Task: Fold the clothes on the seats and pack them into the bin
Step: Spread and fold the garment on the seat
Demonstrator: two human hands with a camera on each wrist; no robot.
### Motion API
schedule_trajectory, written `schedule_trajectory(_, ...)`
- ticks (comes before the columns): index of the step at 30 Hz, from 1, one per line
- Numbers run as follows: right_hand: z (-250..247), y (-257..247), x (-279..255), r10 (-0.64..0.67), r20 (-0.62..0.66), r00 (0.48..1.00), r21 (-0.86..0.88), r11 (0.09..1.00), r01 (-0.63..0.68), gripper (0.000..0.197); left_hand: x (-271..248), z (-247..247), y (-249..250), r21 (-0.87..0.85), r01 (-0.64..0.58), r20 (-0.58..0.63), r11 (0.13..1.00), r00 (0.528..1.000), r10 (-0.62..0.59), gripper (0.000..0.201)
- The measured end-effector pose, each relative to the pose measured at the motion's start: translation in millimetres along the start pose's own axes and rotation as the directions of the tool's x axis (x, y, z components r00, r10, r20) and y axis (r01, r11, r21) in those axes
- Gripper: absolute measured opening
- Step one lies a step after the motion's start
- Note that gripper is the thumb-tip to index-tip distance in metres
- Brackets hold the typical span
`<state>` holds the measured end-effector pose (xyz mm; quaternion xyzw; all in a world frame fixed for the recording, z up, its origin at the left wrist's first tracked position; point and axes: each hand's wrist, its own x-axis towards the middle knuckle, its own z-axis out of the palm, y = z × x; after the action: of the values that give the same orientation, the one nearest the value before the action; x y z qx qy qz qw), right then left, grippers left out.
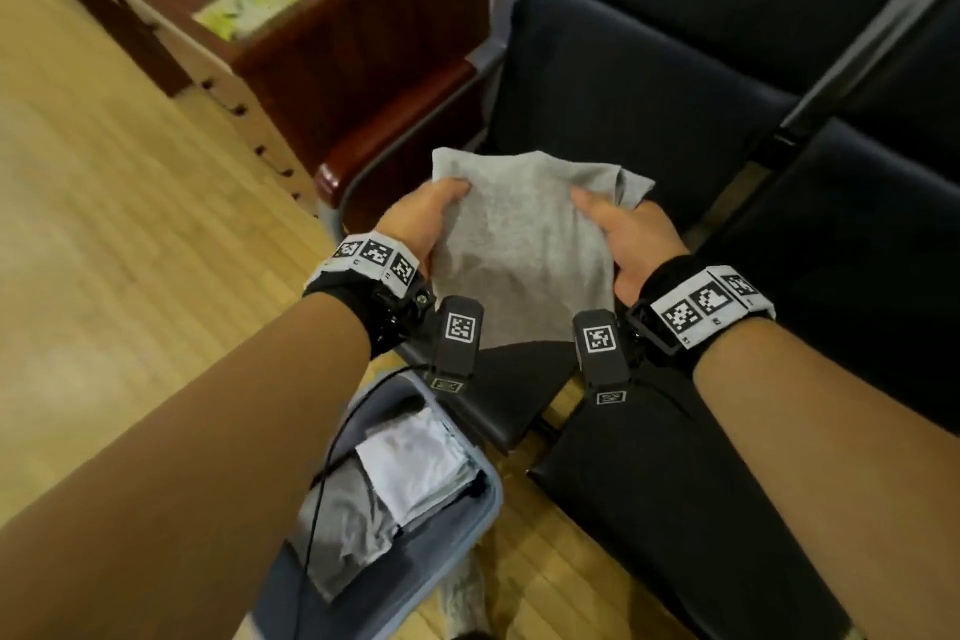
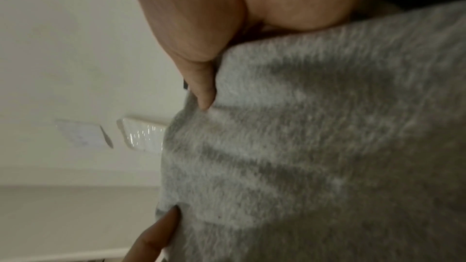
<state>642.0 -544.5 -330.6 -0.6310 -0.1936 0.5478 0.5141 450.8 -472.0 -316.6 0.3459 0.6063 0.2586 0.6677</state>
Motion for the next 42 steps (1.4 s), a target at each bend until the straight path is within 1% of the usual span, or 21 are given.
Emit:
schedule_trajectory(2, 38.5, 5.9, 1.6, 0.01, 0.046, 0.999, -0.012, 1.0, -0.01, 0.031, -2.3, -38.4, 2.6, -0.023, -0.006, -0.039, 1.0, 0.999, 0.005, 0.029)
schedule_trajectory(4, 74.9, 15.9, 3.6, 0.027, 0.094, 0.995, -0.042, 0.999, -0.023, 0.028, -4.1, -75.0, -4.9, -0.073, -0.003, -0.106, 0.997, 0.994, -0.004, 0.022)
schedule_trajectory(9, 138.8, 74.8, 3.7, 0.112, 0.247, 0.962, -0.16, 0.984, -0.073, 0.027, -15.2, -151.9, -64.4, -0.182, -0.016, -0.3, 0.983, 0.953, -0.04, 0.026)
schedule_trajectory(12, 162.9, 123.6, -2.1, 0.159, 0.318, 0.935, -0.247, 0.966, -0.08, 0.026, -23.0, -186.2, -119.0, -0.312, -0.041, -0.334, 0.949, 0.94, -0.069, 0.017)
schedule_trajectory(15, 183.6, 178.6, -8.0, 0.207, 0.378, 0.903, -0.297, 0.95, -0.093, 0.024, -30.4, -216.6, -176.6, -0.408, -0.049, -0.361, 0.912, 0.926, -0.112, 0.023)
schedule_trajectory(18, 198.4, 240.8, -11.5, 0.275, 0.4, 0.874, -0.35, 0.928, -0.132, 0.023, -37.0, -242.1, -234.8, -0.45, -0.043, -0.4, 0.892, 0.903, -0.159, 0.02)
schedule_trajectory(20, 206.8, 286.4, -14.3, 0.312, 0.428, 0.848, -0.391, 0.91, -0.137, 0.023, -39.6, -259.2, -276.5, -0.485, -0.04, -0.425, 0.873, 0.883, -0.196, 0.023)
schedule_trajectory(21, 211.4, 309.8, -15.8, 0.336, 0.435, 0.835, -0.414, 0.899, -0.146, 0.023, -40.3, -267.7, -297.8, -0.502, -0.035, -0.437, 0.864, 0.873, -0.218, 0.023)
schedule_trajectory(24, 224.6, 383.5, -19.6, 0.413, 0.424, 0.806, -0.49, 0.853, -0.18, 0.021, -33.8, -297.4, -371.5, -0.551, -0.003, -0.466, 0.834, 0.83, -0.306, 0.014)
schedule_trajectory(25, 228.3, 409.2, -20.8, 0.434, 0.417, 0.799, -0.523, 0.833, -0.18, 0.022, -30.9, -305.6, -395.6, -0.564, 0.021, -0.46, 0.825, 0.822, -0.335, 0.016)
schedule_trajectory(27, 234.1, 460.7, -22.1, 0.481, 0.394, 0.783, -0.602, 0.779, -0.175, 0.034, -23.1, -323.3, -444.7, -0.593, 0.053, -0.453, 0.803, 0.803, -0.388, 0.015)
schedule_trajectory(29, 237.4, 507.6, -21.3, 0.497, 0.382, 0.779, -0.649, 0.745, -0.157, 0.029, -13.6, -340.2, -493.0, -0.612, 0.082, -0.447, 0.787, 0.784, -0.43, 0.012)
schedule_trajectory(32, 243.3, 570.4, -15.3, 0.515, 0.35, 0.783, -0.715, 0.686, -0.131, 0.024, 4.0, -361.7, -558.1, -0.611, 0.129, -0.429, 0.781, 0.775, -0.464, 0.019)
schedule_trajectory(35, 252.5, 628.4, 0.3, 0.519, 0.324, 0.791, -0.788, 0.611, -0.079, 0.029, 28.0, -382.5, -610.3, -0.564, 0.196, -0.442, 0.802, 0.749, -0.494, 0.015)
schedule_trajectory(36, 256.4, 643.4, 5.8, 0.528, 0.309, 0.791, -0.809, 0.583, -0.072, 0.032, 38.0, -389.5, -625.7, -0.531, 0.234, -0.441, 0.814, 0.744, -0.502, 0.019)
schedule_trajectory(37, 260.8, 656.3, 11.8, 0.526, 0.302, 0.795, -0.823, 0.564, -0.061, 0.035, 51.3, -397.6, -646.7, -0.489, 0.261, -0.453, 0.832, 0.74, -0.498, 0.031)
schedule_trajectory(38, 265.4, 666.6, 18.0, 0.529, 0.295, 0.796, -0.84, 0.541, -0.049, 0.036, 62.4, -402.4, -656.4, -0.442, 0.294, -0.472, 0.847, 0.727, -0.498, 0.048)
schedule_trajectory(39, 269.8, 674.3, 23.6, 0.518, 0.284, 0.807, -0.856, 0.516, -0.03, 0.035, 69.7, -403.8, -653.6, -0.392, 0.337, -0.484, 0.856, 0.716, -0.503, 0.062)
schedule_trajectory(40, 274.3, 679.7, 28.4, 0.505, 0.262, 0.822, -0.88, 0.475, -0.011, 0.039, 78.0, -404.1, -649.7, -0.326, 0.382, -0.491, 0.865, 0.713, -0.5, 0.067)
schedule_trajectory(41, 277.9, 685.2, 33.1, 0.49, 0.246, 0.836, -0.9, 0.436, 0.009, 0.043, 86.3, -404.7, -649.7, -0.25, 0.428, -0.506, 0.869, 0.707, -0.494, 0.062)
schedule_trajectory(42, 280.5, 691.6, 38.9, 0.478, 0.232, 0.847, -0.914, 0.406, 0.021, 0.045, 96.1, -406.6, -651.8, -0.176, 0.48, -0.534, 0.86, 0.687, -0.493, 0.055)
